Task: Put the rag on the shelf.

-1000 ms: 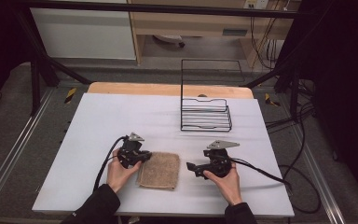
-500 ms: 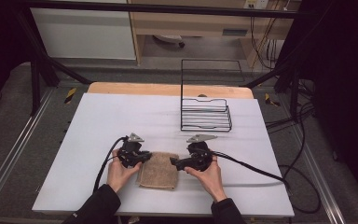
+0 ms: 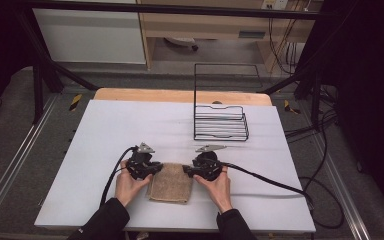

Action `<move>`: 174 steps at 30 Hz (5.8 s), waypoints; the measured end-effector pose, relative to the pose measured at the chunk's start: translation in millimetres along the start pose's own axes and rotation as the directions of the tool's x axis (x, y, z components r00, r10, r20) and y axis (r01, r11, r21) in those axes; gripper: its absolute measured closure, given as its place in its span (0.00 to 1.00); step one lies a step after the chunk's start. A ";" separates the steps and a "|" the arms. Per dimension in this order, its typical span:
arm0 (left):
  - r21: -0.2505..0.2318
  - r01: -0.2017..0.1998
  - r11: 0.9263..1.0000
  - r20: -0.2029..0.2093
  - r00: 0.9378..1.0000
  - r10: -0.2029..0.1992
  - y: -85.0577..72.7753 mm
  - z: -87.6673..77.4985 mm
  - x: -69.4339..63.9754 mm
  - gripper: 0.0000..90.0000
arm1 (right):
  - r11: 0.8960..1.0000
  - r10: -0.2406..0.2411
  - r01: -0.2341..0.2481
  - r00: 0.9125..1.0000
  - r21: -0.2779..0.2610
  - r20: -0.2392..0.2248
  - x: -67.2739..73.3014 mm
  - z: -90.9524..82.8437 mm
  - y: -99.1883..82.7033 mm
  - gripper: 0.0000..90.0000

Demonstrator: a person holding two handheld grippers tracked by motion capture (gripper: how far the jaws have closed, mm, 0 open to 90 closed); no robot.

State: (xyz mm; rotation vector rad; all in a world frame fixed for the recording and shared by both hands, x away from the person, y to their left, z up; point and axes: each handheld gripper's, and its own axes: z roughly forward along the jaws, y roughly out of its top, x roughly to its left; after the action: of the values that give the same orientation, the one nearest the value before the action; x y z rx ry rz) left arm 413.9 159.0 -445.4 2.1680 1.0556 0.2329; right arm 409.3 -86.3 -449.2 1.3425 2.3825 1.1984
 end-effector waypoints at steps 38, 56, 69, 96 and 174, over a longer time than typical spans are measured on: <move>-0.082 0.068 0.994 0.069 0.996 -0.062 -0.6 -21.0 5.2 0.94 | 0.999 0.017 -0.021 0.996 -0.045 -0.083 6.1 -14.8 2.2 0.94; -0.184 0.011 0.983 0.055 0.998 -0.001 1.5 -51.6 -8.0 0.94 | 0.988 -0.062 0.046 0.992 -0.150 -0.109 14.0 -38.9 9.0 0.94; -0.257 -0.019 0.966 0.039 0.999 0.030 5.8 -69.2 -16.6 0.94 | 0.971 -0.122 0.097 0.987 -0.220 -0.100 18.7 -56.2 17.8 0.94; -0.390 -0.054 0.919 0.006 0.998 0.061 19.2 -95.7 -33.1 0.94 | 0.926 -0.226 0.199 0.973 -0.321 -0.048 29.6 -93.2 36.1 0.94; -0.601 -0.099 0.793 0.031 0.989 0.146 152.2 -96.9 -83.7 0.94 | 0.826 -0.198 0.268 0.961 -0.496 0.191 -17.5 -207.5 90.2 0.94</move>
State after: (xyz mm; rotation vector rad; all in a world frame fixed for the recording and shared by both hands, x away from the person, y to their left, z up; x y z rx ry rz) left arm 411.5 82.7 -261.8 1.6448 0.6705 0.4736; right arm 378.1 -192.5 -251.1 0.8925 1.8635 1.4788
